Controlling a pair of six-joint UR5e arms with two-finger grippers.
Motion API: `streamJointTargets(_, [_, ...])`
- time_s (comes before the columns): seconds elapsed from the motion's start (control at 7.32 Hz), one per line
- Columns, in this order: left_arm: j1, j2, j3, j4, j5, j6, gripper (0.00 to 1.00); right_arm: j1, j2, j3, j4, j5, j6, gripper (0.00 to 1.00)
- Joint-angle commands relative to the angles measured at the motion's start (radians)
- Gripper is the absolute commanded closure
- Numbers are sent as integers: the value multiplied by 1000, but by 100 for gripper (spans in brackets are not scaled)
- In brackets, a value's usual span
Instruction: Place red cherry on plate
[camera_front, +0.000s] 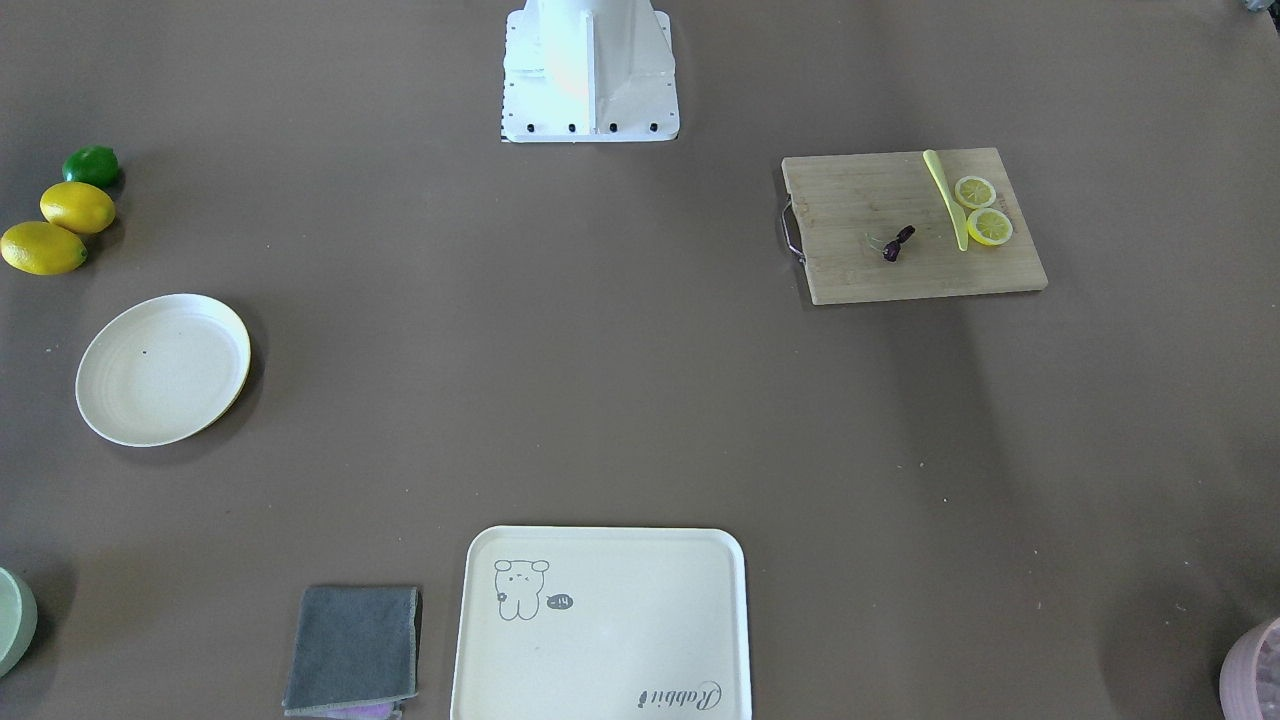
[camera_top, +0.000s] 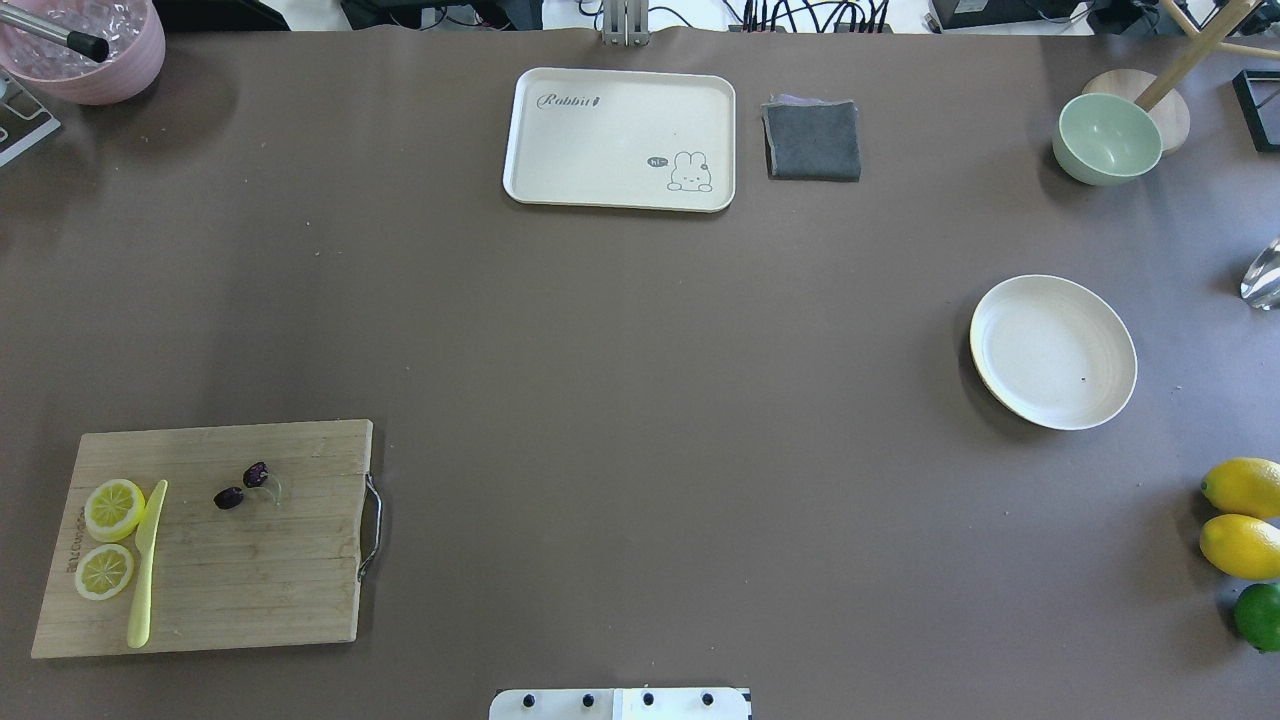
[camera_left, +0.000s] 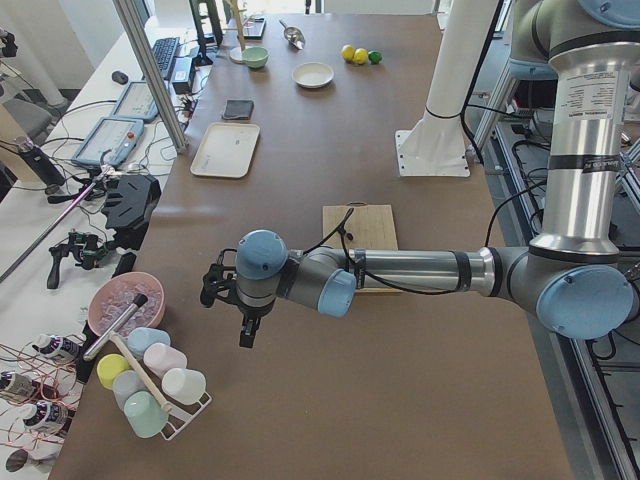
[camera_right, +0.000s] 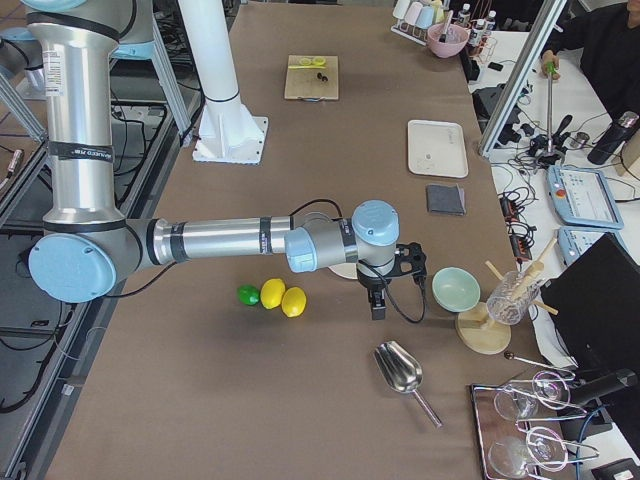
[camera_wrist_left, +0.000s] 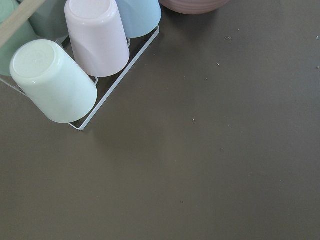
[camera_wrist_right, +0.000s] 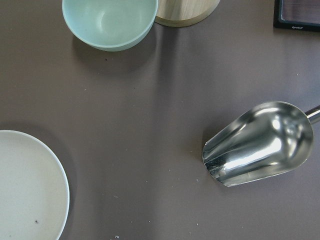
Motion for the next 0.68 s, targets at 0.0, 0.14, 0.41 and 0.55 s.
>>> streamJointTargets(0.0, [0, 1, 0, 0, -1, 0, 2, 0, 0, 3, 0, 0, 0, 0])
streamJointTargets(0.14, [0, 0, 0, 0, 0, 0, 2, 0, -2, 3, 0, 1, 0, 0])
streamJointTargets(0.41, [0, 1, -8, -8, -3, 0, 2, 0, -2, 4, 0, 1, 0, 0])
streamJointTargets(0.55, [0, 0, -22, -10, -6, 3, 2, 0, -2, 4, 0, 1, 0, 0])
